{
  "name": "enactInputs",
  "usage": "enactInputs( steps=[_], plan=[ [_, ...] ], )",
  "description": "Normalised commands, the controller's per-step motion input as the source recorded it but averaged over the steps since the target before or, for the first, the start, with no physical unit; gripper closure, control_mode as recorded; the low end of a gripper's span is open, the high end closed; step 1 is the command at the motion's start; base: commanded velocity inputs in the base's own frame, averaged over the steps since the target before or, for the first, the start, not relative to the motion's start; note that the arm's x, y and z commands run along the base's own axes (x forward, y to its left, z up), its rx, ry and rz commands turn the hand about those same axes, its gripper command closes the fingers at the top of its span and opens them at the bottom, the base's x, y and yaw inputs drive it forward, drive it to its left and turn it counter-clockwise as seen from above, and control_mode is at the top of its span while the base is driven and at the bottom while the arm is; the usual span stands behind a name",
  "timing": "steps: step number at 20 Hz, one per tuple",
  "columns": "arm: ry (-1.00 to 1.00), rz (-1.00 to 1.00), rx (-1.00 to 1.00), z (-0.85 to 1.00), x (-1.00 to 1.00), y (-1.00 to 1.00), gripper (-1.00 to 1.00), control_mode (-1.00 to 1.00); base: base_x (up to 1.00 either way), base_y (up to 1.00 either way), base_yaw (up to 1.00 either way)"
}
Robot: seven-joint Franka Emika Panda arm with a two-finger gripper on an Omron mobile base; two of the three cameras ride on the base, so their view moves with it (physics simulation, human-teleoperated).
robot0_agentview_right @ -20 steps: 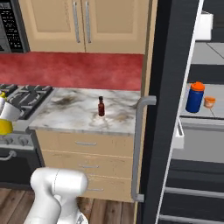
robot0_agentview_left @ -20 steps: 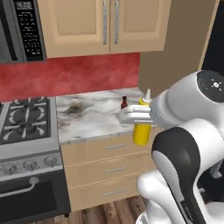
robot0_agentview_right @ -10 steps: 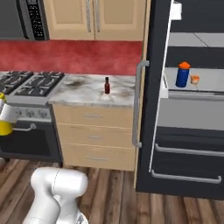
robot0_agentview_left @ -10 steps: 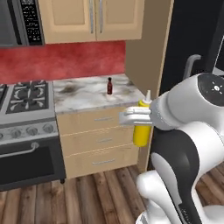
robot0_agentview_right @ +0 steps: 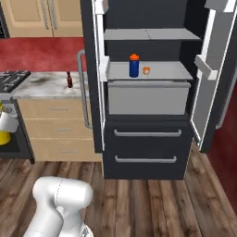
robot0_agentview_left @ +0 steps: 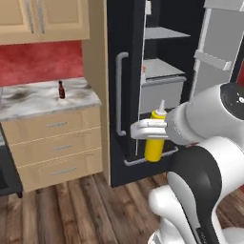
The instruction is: Place the condiment bottle and mustard from the counter to the top shelf of the fridge. If the existing items in the fridge are on the top shelf, move them to other shelves.
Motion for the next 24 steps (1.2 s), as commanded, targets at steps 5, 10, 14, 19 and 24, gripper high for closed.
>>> enactInputs(
  steps=[5,10,14,19,24],
  plan=[
    [0.0,0.0,0.0,0.0,0.0,0.0,1.0,1.0,0.24,-1.0,-0.29],
    [0.0,0.0,0.0,0.0,0.0,0.0,1.0,1.0,0.92,-0.86,-0.11],
    [0.0,0.0,0.0,0.0,0.0,0.0,1.0,1.0,1.0,-0.24,0.05],
    [0.0,0.0,0.0,0.0,0.0,0.0,1.0,1.0,0.91,-0.11,0.18],
    [0.0,0.0,0.0,0.0,0.0,0.0,1.0,1.0,0.89,-0.1,0.18]
  ],
)
